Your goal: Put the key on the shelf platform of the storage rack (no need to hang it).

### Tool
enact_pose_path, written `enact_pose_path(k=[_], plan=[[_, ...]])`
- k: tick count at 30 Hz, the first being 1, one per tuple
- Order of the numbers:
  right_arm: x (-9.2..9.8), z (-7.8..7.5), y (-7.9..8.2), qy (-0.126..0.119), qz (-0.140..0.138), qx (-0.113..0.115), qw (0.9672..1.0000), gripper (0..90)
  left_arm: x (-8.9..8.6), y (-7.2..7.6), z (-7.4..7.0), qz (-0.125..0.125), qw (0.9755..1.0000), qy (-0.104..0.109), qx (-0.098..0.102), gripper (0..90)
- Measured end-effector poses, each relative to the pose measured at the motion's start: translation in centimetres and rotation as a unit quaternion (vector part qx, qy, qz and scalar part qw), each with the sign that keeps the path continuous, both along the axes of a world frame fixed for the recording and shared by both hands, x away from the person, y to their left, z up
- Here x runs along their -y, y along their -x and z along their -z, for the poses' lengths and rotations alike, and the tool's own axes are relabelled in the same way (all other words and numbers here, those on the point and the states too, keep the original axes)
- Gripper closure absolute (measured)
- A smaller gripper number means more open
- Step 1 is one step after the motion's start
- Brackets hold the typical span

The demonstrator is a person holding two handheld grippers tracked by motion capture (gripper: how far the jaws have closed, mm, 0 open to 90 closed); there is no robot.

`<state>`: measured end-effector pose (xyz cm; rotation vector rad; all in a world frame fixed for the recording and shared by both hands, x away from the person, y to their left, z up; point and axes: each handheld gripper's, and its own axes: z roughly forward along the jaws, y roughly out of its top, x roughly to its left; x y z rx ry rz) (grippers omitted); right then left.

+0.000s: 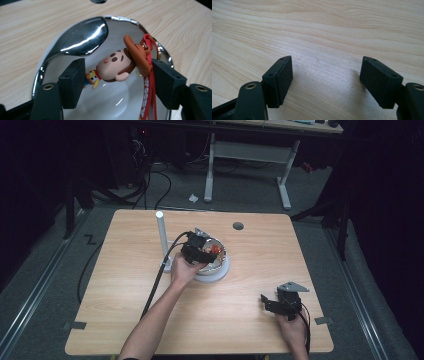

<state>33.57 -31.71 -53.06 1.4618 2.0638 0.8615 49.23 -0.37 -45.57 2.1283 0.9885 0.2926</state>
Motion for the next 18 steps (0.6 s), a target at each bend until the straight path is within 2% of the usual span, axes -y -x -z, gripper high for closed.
enact_pose_path(k=[5, 8, 11, 18], plan=[[0.0, 0.0, 0.1, 0.0, 0.001, -0.001, 1.0, 26.8, 0.6, -0.2, 0.5, -0.003, 1.0, -0.009, -0.001, 31.3], [0.0, 0.0, 0.1, 0.0, 0.001, -0.001, 1.0, 26.8, 0.5, -0.1, 0.4, 0.0, 1.0, -0.005, -0.002, 29.0], [0.0, 0.0, 0.1, 0.0, 0.001, -0.001, 1.0, 26.8, 0.0, 0.1, -0.3, 0.0, 1.0, 0.001, 0.003, 25.6], [0.0, 0.0, 0.1, 0.0, 0.001, -0.001, 1.0, 26.8, -1.1, 1.0, -1.8, 0.011, 0.9996, 0.01, 0.023, 26.3]])
